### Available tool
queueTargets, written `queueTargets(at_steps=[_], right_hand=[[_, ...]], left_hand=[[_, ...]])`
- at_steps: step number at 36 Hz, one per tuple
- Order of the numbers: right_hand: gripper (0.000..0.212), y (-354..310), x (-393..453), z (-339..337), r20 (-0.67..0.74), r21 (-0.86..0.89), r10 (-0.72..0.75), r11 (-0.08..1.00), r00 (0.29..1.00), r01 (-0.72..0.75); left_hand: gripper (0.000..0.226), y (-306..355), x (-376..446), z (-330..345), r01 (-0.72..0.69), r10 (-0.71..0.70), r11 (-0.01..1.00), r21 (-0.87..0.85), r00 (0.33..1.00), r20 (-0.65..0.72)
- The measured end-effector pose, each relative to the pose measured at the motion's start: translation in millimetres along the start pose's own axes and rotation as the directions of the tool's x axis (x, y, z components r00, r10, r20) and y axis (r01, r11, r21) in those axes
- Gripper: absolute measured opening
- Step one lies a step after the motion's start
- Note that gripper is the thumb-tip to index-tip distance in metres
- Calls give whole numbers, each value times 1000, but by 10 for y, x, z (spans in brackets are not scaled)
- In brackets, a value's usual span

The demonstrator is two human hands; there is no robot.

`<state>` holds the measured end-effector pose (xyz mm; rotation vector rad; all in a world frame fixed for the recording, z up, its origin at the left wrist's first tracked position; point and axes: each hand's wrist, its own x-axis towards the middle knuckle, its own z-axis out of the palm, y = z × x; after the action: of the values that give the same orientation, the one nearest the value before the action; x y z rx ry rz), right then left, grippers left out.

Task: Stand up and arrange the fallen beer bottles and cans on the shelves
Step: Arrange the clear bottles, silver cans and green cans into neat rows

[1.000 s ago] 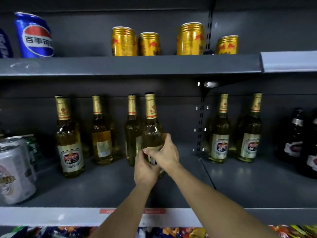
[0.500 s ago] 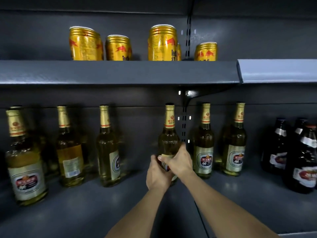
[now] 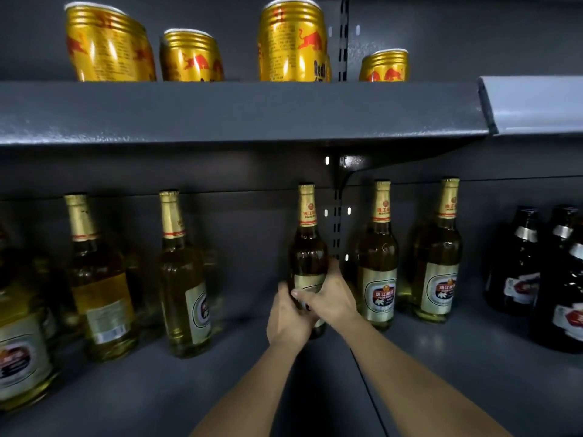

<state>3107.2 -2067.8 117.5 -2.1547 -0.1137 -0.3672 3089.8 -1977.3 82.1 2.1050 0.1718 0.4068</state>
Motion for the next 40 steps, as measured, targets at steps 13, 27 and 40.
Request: queueTargets(at_steps=[13,27,40], right_hand=[[63,251,-126,89,131,-15,58,998,990,-56],[39,175,-583,66,-288,-185,-235,965,928,186],[27,-488,-731,702,143,-137,-332,926,932,351]], left_hand=[[39,-134,-22,35,25,-26,998,58,999,24],[68,-330,-464,-486,-9,116,982,188,816,-567],[112,-675,-227,-1118,237,-273,962,-134,823,-499]])
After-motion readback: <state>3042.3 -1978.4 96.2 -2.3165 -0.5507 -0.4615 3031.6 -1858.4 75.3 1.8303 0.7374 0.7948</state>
